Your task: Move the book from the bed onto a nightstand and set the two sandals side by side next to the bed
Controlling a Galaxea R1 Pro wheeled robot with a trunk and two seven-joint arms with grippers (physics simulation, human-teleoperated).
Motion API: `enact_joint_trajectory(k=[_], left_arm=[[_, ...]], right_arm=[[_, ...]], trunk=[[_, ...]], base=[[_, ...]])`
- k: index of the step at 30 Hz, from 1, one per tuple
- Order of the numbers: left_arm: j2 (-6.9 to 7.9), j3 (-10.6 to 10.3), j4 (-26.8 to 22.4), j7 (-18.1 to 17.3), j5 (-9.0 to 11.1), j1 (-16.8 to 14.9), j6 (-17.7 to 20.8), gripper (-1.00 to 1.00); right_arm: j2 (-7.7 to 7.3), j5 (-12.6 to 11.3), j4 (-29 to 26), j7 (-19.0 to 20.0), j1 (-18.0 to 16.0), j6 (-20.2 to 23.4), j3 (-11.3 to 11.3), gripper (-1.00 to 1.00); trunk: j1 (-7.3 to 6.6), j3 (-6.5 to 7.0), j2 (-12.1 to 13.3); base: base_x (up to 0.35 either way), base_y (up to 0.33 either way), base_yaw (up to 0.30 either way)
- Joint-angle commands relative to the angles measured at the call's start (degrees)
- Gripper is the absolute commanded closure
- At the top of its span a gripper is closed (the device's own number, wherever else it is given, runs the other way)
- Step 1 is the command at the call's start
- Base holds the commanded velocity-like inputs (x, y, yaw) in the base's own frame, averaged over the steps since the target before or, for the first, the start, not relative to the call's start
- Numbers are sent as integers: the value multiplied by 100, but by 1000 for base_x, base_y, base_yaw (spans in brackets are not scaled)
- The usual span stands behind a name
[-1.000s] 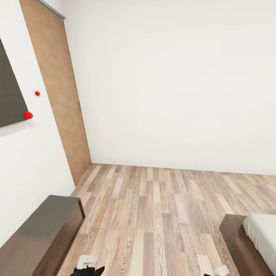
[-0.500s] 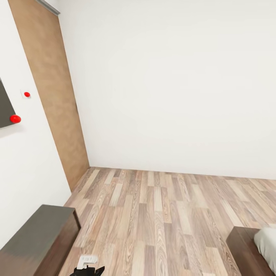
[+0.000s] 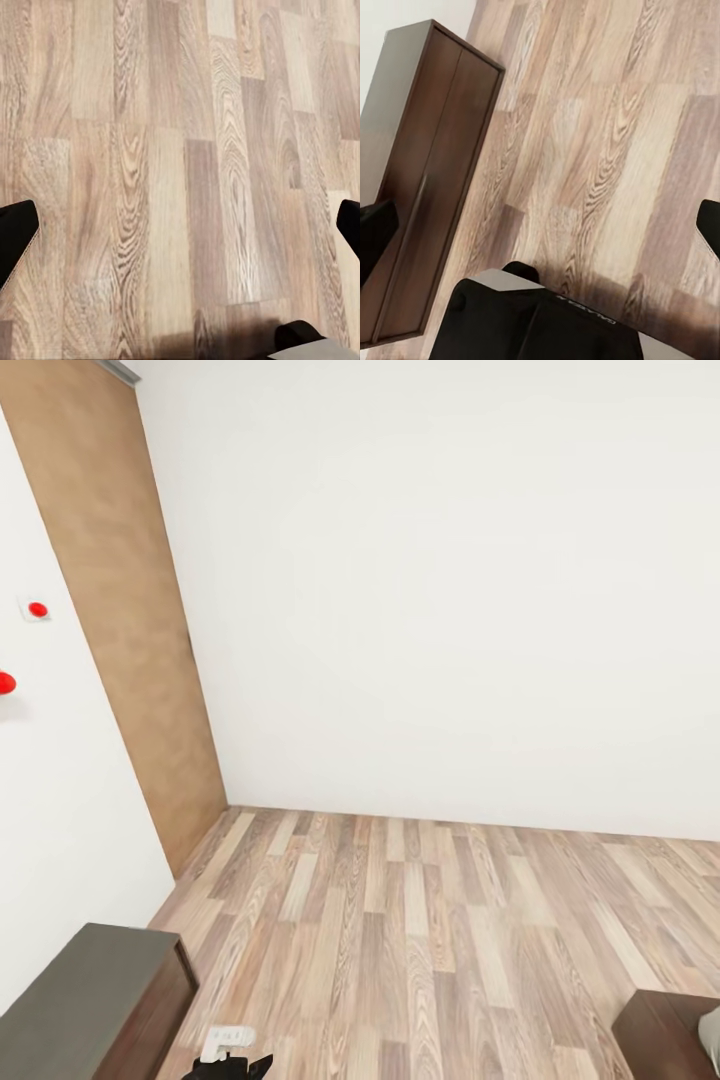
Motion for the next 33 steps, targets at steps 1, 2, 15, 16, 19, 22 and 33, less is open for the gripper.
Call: enact_joint_trajectory(k=[1, 2, 15, 16, 19, 22, 33], left_arm=[[-1, -49, 7, -16, 50, -6, -22, -100], [-2, -51, 7, -15, 49, -6, -22, -100], [-21, -51, 7, -13, 46, -4, -20, -100], [-21, -52, 7, -13, 48, -5, -21, -100], [-36, -52, 7, -13, 47, -5, -17, -100], [-71, -50, 7, -13, 50, -5, -15, -100], [-91, -49, 7, -13, 51, -6, -19, -100]], right_arm=[[-6, 51, 20, -2, -8, -33, -46, -100], [-6, 51, 20, -2, -8, -33, -46, -100], [-6, 51, 19, -2, -8, -33, -46, -100], [-4, 51, 19, -2, -8, -33, -46, -100], [-4, 51, 20, -2, -8, -33, -46, -100], [-5, 51, 20, -2, -8, -33, -46, -100], [-7, 51, 20, -2, -8, -33, -46, -100]], trunk=[[4, -8, -6], [4, -8, -6], [4, -8, -6], [4, -8, -6], [4, -8, -6], [4, -8, -6], [4, -8, -6]], base=[[327, 0, 0], [327, 0, 0], [330, 0, 0], [332, 0, 0], [332, 0, 0], [332, 0, 0], [332, 0, 0]])
